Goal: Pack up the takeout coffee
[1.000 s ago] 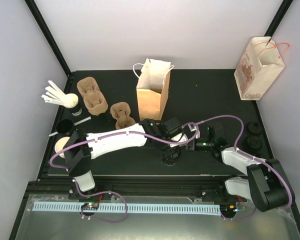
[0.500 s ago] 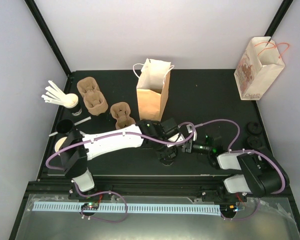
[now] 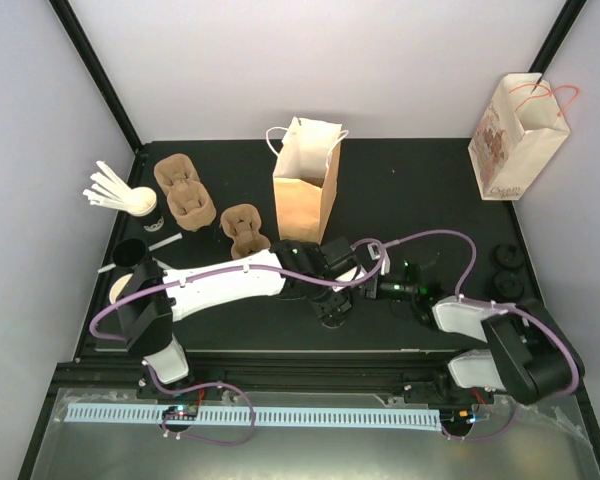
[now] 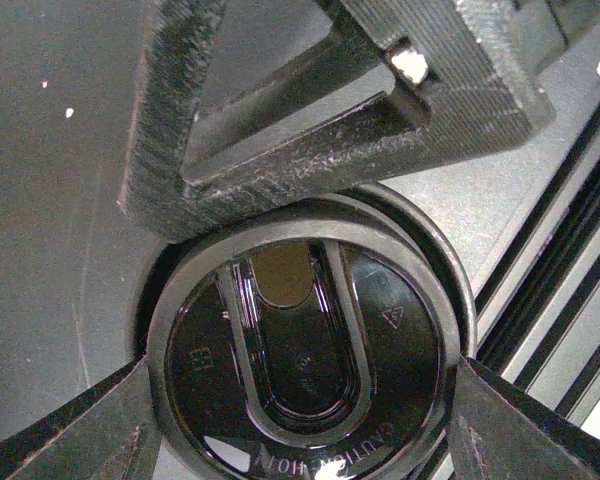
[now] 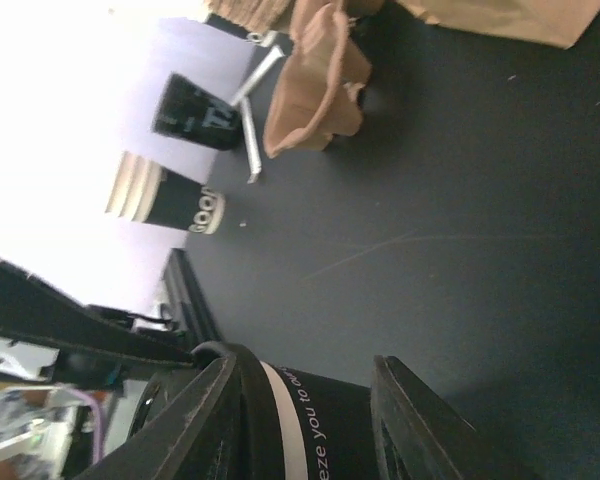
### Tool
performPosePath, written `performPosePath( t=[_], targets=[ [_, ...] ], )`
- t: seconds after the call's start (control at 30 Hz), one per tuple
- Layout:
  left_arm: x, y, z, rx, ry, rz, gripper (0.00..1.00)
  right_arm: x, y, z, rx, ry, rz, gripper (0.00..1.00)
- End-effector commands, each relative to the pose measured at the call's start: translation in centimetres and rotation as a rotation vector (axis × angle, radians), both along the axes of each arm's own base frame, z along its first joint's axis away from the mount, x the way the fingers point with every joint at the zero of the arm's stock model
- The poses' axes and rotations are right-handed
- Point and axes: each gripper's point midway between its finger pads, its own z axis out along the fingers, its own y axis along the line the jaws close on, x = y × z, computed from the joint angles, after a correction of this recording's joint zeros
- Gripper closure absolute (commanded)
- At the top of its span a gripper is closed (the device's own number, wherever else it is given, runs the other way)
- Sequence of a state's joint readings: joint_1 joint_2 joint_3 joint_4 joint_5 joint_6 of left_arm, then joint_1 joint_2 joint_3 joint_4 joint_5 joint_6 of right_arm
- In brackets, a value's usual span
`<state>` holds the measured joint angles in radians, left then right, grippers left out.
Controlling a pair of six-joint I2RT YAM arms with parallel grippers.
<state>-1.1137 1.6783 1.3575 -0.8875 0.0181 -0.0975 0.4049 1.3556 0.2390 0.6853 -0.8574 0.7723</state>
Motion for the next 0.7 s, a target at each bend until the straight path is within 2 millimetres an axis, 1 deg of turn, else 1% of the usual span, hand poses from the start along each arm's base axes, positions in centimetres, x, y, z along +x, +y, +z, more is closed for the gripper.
performPosePath(
  t=[0.0,0.1,0.17,0.23,0.33,0.43,0.5,0.57,0.67],
  targets=[
    [1.6,2.0,-1.7,0.111,-0.017,0.162,0.43,0.4,-3.2,-4.0,-0.351,0.138,-0.137,0.61],
    [2.8,3.4,-1.0,0.124,-0.006,0.308,0.43,2.8,-4.0,-0.5,-0.408,0.040,-0.197,0.59],
    [3.6,4.2,-0.7,0.139,-0.008,0.387,0.44,3.4,-4.5,0.8,-0.441,-0.001,-0.213,0.57],
    [4.4,4.5,-0.5,0.148,-0.008,0.438,0.44,3.3,-4.7,1.6,-0.453,-0.020,-0.217,0.56],
    [5.6,5.2,-0.2,0.174,-0.032,0.514,0.45,2.4,-4.9,1.6,-0.452,-0.012,-0.198,0.55],
    [6.4,5.3,0.2,0.143,-0.031,0.565,0.45,0.8,-4.8,1.2,-0.423,0.011,-0.164,0.54],
    [6.7,5.3,0.0,0.124,-0.018,0.580,0.45,-0.7,-4.0,1.0,-0.358,0.031,-0.111,0.52],
    [6.9,5.3,-0.3,0.116,-0.009,0.589,0.45,-2.1,-2.9,1.2,-0.268,0.051,-0.051,0.50],
    [7.0,5.2,-0.7,0.095,0.007,0.589,0.45,-3.2,-1.7,1.6,-0.187,0.063,0.004,0.48]
  ],
)
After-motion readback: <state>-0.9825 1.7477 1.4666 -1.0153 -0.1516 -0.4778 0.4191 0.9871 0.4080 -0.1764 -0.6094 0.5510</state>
